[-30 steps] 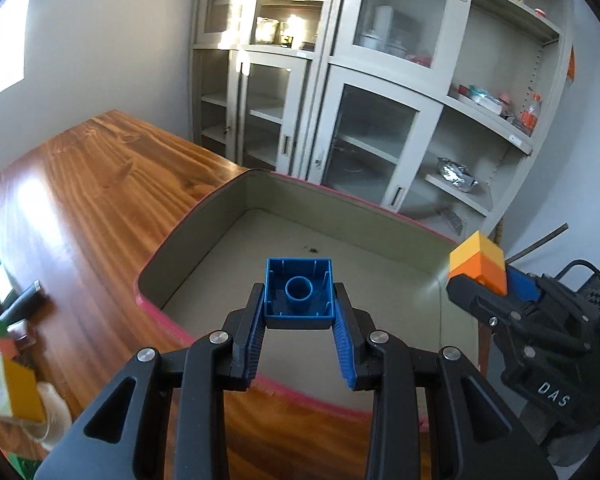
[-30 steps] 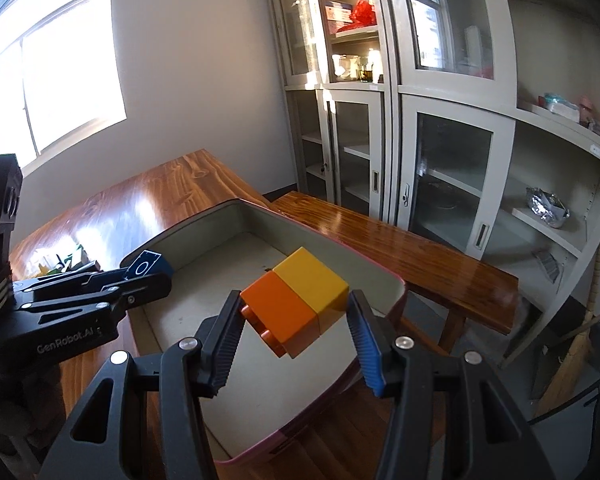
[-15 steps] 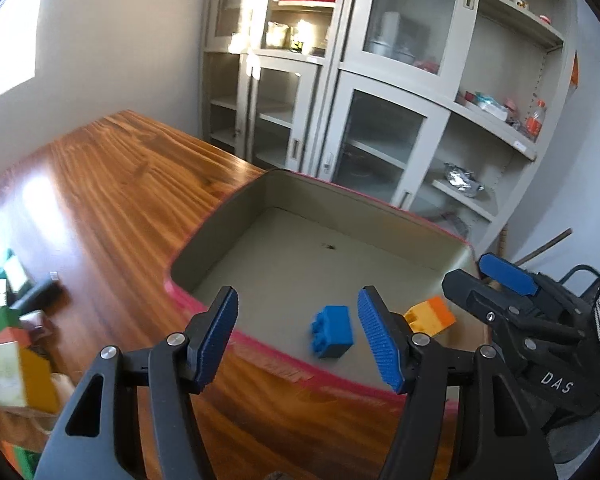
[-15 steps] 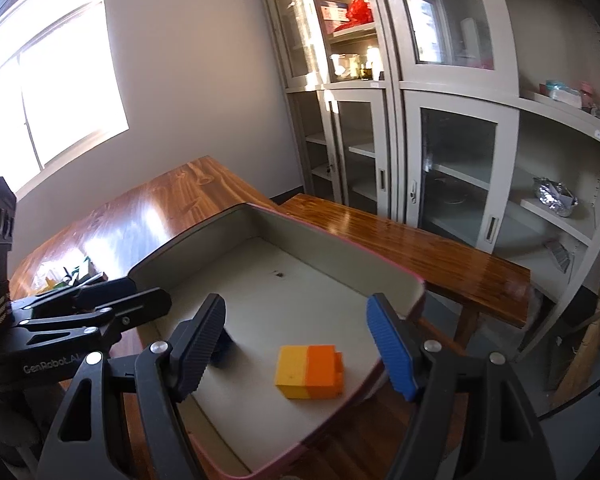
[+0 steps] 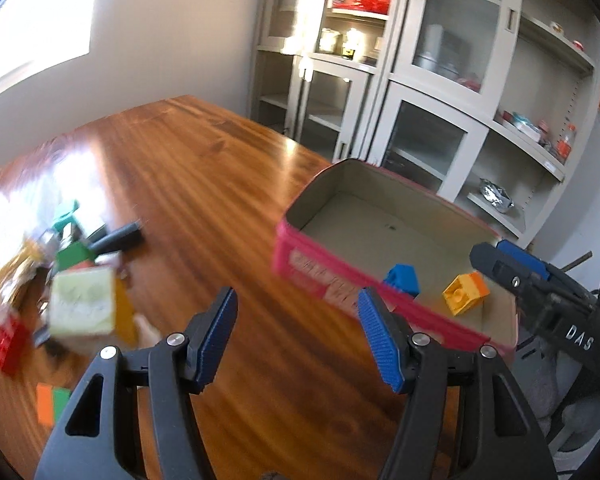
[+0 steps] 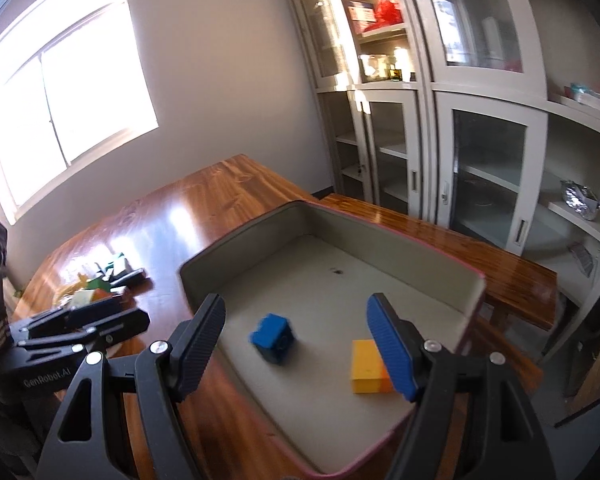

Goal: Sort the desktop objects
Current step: 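Move both open tools back over the cluttered table, then close the left tool on the orange-green brick, then grasp the printed tea box with the right tool while the left tool holds the brick, then carry the orange-green brick and the tea box over the pink box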

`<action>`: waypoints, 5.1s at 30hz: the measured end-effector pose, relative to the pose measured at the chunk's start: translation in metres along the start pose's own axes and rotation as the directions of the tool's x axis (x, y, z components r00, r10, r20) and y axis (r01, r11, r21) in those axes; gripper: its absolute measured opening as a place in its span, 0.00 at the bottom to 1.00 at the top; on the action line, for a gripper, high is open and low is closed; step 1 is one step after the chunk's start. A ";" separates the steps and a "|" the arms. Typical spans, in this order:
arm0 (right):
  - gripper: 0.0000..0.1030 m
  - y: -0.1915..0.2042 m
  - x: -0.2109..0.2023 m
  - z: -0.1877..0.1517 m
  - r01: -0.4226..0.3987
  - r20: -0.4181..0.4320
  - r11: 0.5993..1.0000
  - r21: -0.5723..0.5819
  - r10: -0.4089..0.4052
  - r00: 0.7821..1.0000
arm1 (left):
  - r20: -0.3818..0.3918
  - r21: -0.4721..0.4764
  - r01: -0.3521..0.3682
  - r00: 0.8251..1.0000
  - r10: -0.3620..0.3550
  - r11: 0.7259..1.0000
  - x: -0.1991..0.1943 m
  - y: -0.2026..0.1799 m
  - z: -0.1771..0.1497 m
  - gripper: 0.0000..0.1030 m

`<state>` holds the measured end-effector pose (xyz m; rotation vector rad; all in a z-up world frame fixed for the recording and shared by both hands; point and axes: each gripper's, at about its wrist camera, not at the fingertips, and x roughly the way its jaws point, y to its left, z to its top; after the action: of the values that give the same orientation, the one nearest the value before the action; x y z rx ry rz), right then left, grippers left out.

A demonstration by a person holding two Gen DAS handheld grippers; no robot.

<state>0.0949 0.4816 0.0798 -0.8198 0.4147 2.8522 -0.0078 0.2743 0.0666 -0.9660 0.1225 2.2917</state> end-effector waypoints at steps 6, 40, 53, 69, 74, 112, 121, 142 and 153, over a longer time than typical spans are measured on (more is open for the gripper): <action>0.77 0.026 0.002 -0.003 -0.070 -0.005 0.997 -0.009 0.070 0.998 | 0.026 -0.026 -0.041 0.999 0.042 0.999 -0.029 0.029 -0.025 0.68; 0.77 0.141 0.043 -0.035 -0.274 -0.140 0.958 -0.085 0.261 0.955 | -0.086 -0.239 -0.206 0.978 0.190 0.949 -0.033 0.157 -0.080 0.47; 0.77 0.197 0.061 -0.028 -0.341 -0.189 0.924 -0.174 0.309 0.932 | 0.009 -0.244 -0.285 0.955 0.296 0.927 -0.066 0.164 -0.079 0.45; 0.73 0.243 0.114 -0.027 -0.236 -0.246 0.939 -0.250 0.174 0.954 | 0.001 -0.300 -0.315 0.944 0.330 0.901 -0.082 0.183 -0.085 0.45; 0.60 0.247 0.120 -0.032 -0.213 -0.243 0.939 -0.270 0.147 0.959 | 0.006 -0.291 -0.310 0.945 0.326 0.905 -0.083 0.179 -0.084 0.45; 0.60 0.114 0.018 -0.006 -0.059 0.002 0.996 -0.060 0.059 0.998 | -0.002 -0.248 -0.289 0.955 0.298 0.925 -0.065 0.145 -0.075 0.45; 0.60 0.037 -0.004 0.006 0.070 0.055 0.996 0.060 -0.073 0.996 | 0.029 -0.147 -0.229 0.971 0.236 0.962 -0.053 0.087 -0.048 0.45; 0.60 -0.039 0.001 0.025 0.166 0.053 0.978 0.127 -0.174 0.983 | 0.060 0.049 -0.040 0.997 0.037 0.998 -0.008 -0.026 0.018 0.45; 0.61 -0.045 0.003 0.025 0.188 0.050 0.974 0.124 -0.195 0.979 | 0.062 0.043 0.098 0.993 -0.101 0.994 0.034 -0.050 0.055 0.45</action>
<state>0.0898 0.5318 0.0886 -0.7067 0.4650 2.6390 -0.0293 0.3492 0.0919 -0.8584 0.0900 2.2181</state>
